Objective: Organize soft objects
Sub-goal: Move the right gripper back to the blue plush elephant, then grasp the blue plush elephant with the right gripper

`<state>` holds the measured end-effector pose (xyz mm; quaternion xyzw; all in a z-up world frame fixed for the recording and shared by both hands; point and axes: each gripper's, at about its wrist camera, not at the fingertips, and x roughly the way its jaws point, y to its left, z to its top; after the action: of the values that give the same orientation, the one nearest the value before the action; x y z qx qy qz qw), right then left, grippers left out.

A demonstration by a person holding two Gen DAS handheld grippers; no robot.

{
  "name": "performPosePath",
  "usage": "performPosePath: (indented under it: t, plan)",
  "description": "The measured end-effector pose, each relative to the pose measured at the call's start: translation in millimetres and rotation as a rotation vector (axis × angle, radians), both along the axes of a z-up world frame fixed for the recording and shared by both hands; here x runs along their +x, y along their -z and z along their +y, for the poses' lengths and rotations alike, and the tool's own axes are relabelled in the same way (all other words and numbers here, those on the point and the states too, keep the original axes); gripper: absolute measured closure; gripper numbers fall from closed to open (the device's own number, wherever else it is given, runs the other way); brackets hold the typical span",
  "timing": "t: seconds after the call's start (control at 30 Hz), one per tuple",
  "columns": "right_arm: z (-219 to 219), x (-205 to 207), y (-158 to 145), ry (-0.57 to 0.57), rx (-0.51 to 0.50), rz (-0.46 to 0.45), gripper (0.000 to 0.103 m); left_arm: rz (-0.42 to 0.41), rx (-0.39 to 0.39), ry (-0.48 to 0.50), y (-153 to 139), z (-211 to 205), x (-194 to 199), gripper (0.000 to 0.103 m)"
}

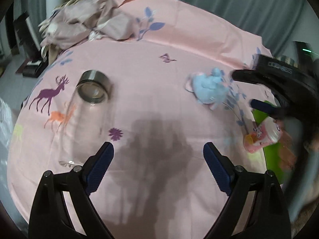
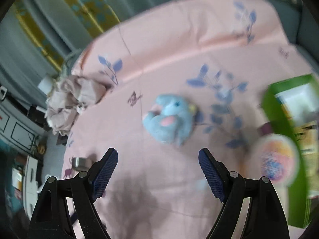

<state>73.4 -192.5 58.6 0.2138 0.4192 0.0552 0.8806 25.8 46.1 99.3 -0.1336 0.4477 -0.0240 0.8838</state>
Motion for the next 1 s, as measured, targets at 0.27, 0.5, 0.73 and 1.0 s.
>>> performPosePath:
  t: [0.27,0.5,0.73,1.0]
  plan:
    - [5.8,71.0,53.7,0.123,-0.059,0.127,0.04,0.01,-0.059,-0.019,-2.6,19.8,4.0,0.012]
    - [-0.5,50.2,53.8,0.118,0.003,0.004,0.066,0.022,-0.145,-0.017,-3.1,32.0,4.2,0.012]
    - [25.2,12.7,30.8,-0.035,-0.045,-0.028,0.077,0.007,-0.142,-0.028,-8.1,29.9,-0.6,0.012]
    - [27.2,-61.5,32.2,-0.194,0.119,-0.027,0.077,0.018,-0.12,0.047,-5.9,14.2,-11.1,0.013]
